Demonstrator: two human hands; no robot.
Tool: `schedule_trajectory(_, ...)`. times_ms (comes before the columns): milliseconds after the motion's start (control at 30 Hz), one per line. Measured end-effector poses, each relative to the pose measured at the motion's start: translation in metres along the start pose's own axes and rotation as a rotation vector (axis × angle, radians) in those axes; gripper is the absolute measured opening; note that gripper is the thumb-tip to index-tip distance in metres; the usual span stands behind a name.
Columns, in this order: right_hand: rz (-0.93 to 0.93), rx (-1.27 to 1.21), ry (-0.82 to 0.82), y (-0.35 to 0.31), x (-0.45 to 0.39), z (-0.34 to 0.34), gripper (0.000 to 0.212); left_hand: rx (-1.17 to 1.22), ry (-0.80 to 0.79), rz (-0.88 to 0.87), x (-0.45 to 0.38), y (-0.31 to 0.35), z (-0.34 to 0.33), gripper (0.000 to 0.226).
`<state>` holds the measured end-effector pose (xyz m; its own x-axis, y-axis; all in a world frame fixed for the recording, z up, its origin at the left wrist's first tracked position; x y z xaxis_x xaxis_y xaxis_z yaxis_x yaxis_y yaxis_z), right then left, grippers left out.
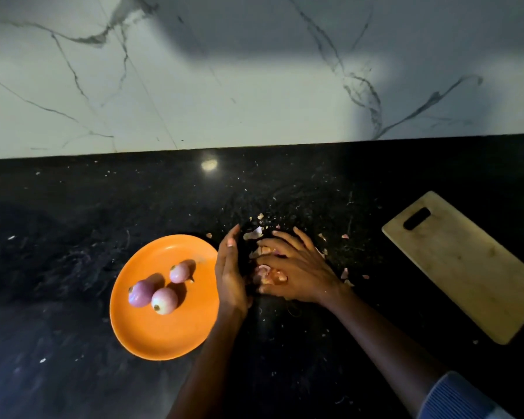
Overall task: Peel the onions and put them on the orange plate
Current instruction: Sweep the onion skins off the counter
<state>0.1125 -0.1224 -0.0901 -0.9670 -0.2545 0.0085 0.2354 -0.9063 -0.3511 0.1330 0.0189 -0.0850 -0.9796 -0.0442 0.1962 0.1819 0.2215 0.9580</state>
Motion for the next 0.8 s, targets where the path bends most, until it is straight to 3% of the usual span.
schedule_trajectory(67,0.023,0.016,0.065,-0.001,0.0,0.004,0.045,-0.023,-0.01,0.014,0.0,-0.001,-0.001,0.051)
schedule_trajectory(167,0.066,0.085,0.053,-0.007,-0.003,0.007,0.039,-0.007,-0.03,0.028,0.003,-0.001,-0.006,0.046)
schedule_trajectory(400,0.0,0.102,-0.2,-0.011,-0.01,0.015,0.033,-0.012,-0.05,0.015,0.01,0.001,-0.02,0.039)
schedule_trajectory(467,-0.148,-0.036,-0.195,-0.001,-0.007,0.016,0.028,-0.024,-0.037,-0.012,0.011,0.005,-0.022,0.034)
schedule_trajectory(633,-0.436,-0.66,0.168,0.027,-0.006,0.044,0.027,-0.052,-0.001,-0.093,0.018,0.027,-0.028,0.029)
schedule_trajectory(800,-0.697,-1.058,0.232,0.031,0.008,0.063,0.019,-0.173,-0.085,-0.133,0.033,0.045,-0.051,0.03)
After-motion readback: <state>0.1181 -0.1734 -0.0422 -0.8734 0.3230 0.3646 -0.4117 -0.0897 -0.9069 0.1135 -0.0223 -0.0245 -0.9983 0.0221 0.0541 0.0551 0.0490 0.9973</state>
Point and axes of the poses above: each hand's wrist, its own x-axis away from the middle knuckle, its own z-axis out of the back of the hand, y = z × x, the point moved 6 cm from there along -x, towards the middle knuckle, and after that the axes turned 6 degrees about -z, right-handed, at the moved point
